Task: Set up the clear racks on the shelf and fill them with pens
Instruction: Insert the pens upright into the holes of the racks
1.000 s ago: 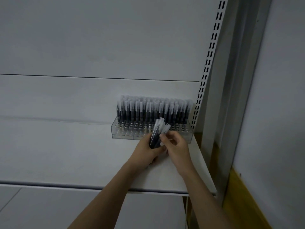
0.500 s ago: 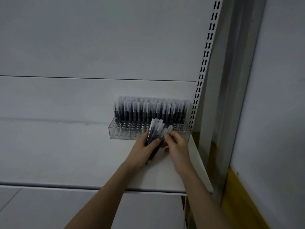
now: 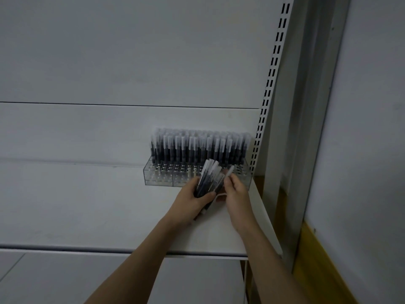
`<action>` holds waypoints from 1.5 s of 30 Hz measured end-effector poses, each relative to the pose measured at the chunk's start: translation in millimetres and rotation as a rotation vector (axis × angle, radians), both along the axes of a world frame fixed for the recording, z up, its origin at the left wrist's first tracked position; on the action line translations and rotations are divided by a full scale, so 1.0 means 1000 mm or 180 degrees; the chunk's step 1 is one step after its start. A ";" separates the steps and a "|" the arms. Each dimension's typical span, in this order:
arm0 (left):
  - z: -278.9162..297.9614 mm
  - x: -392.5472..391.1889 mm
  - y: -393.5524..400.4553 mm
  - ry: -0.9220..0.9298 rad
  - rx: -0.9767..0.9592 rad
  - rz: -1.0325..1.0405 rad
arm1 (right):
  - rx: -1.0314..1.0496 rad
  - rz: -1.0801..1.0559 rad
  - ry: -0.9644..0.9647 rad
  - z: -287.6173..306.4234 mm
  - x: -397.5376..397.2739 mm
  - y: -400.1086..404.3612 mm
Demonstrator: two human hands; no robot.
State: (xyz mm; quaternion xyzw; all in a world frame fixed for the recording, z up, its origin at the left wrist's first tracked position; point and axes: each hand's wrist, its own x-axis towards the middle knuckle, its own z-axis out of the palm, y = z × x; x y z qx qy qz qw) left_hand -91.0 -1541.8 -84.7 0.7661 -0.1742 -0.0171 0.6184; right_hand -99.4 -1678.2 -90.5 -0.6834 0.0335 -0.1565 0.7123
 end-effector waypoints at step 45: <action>-0.001 0.003 0.002 -0.0179 -0.0285 0.0110 | -0.0407 -0.0345 -0.0055 0.008 -0.003 0.001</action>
